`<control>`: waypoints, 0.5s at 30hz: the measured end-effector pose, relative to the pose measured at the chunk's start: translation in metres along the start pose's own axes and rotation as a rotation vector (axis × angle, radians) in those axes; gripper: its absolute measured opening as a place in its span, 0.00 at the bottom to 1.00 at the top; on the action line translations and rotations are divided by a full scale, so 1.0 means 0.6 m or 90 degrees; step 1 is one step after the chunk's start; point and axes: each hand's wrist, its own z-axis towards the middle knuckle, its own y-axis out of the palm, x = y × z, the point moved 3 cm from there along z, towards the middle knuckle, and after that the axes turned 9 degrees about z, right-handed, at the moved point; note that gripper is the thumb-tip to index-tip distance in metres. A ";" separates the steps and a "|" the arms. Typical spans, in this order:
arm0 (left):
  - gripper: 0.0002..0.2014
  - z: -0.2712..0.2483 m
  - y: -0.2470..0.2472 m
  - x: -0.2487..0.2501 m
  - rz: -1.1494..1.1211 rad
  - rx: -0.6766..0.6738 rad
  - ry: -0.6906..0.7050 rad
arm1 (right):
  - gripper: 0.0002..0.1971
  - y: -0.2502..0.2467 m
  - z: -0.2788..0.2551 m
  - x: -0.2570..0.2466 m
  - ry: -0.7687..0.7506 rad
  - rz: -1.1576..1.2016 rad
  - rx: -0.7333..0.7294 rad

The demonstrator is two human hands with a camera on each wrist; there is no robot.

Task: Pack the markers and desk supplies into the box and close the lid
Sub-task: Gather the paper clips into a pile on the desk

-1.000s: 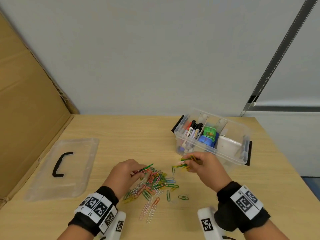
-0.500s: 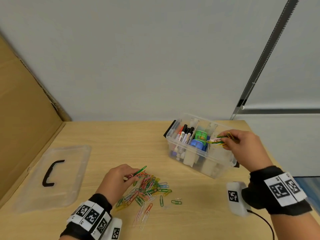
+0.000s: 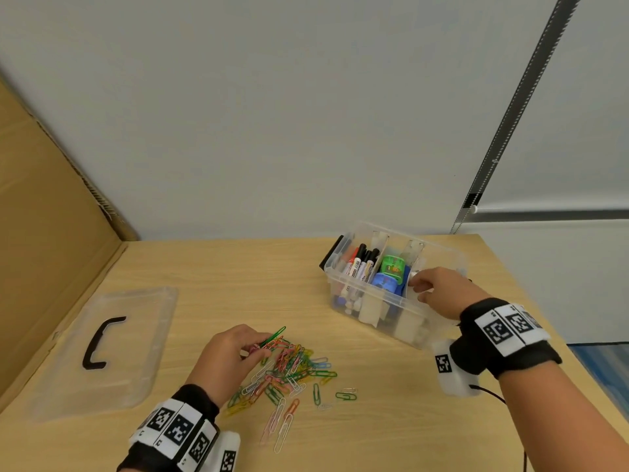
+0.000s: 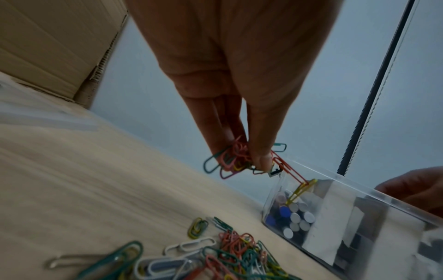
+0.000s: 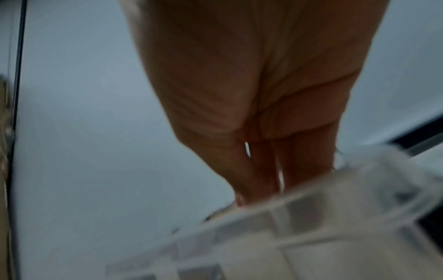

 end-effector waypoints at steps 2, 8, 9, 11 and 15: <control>0.14 -0.002 0.001 0.000 -0.011 0.003 -0.006 | 0.14 -0.015 -0.013 0.013 -0.046 0.069 0.106; 0.13 -0.015 0.007 0.005 -0.016 0.012 -0.021 | 0.22 -0.002 -0.038 0.083 0.055 0.041 0.332; 0.13 -0.016 0.008 0.008 -0.020 0.013 -0.019 | 0.22 0.009 -0.034 0.087 0.068 0.086 0.287; 0.14 -0.017 0.009 0.016 -0.017 0.017 -0.019 | 0.22 0.022 -0.025 0.087 0.053 0.130 0.255; 0.13 -0.014 0.013 0.035 -0.008 0.024 -0.019 | 0.22 0.032 -0.009 0.067 0.020 0.109 0.252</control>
